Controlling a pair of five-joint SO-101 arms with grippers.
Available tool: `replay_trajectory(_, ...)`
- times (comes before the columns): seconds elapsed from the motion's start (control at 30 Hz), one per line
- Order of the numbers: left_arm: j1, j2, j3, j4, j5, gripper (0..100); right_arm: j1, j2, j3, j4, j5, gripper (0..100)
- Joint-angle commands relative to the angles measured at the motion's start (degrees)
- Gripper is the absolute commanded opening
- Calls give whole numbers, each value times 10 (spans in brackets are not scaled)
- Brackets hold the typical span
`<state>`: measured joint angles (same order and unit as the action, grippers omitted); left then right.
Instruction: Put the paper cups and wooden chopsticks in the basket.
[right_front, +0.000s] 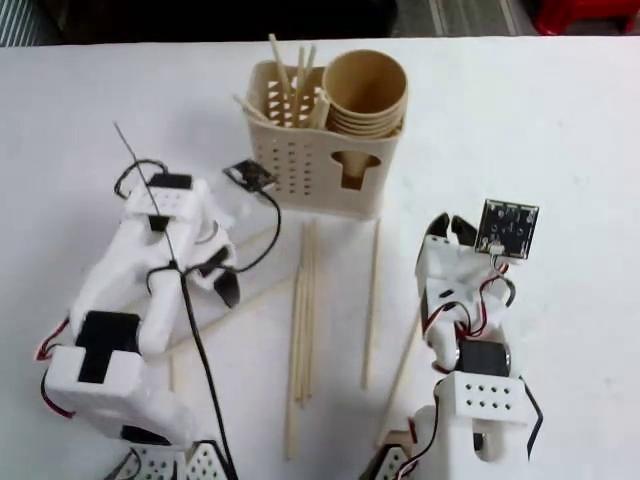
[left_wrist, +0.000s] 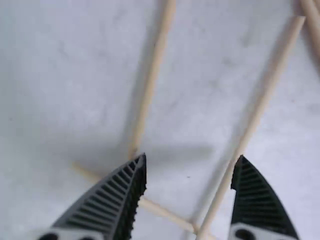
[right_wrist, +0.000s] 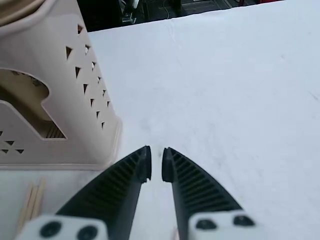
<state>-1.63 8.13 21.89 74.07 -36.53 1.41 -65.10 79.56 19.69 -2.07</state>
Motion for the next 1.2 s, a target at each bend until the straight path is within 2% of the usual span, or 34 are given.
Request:
replay_trajectory(0.0, -12, -3, -53, 30, 9, 271, -15, -10, -5, -11, 25, 57)
replay_trajectory(0.3, -40, 9, -102, 4, 2, 272, -22, -10, -5, -11, 28, 57)
replay_trajectory(0.53, -50, 116, -114, -42, 2, 268, -22, -10, -5, -11, 28, 57)
replay_trajectory(0.67, -51, 148, -170, -2, 0, 163, -22, -10, -5, -11, 28, 57)
replay_trajectory(0.8, -28, 153, -171, 41, -56, 14, -22, -10, -5, -11, 28, 57)
replay_trajectory(0.97, -6, 139, -176, 145, -74, 23, -22, -10, -5, -11, 28, 57)
replay_trajectory(1.17, -7, 6, -171, 212, -75, 23, -22, -10, -5, -11, 28, 57)
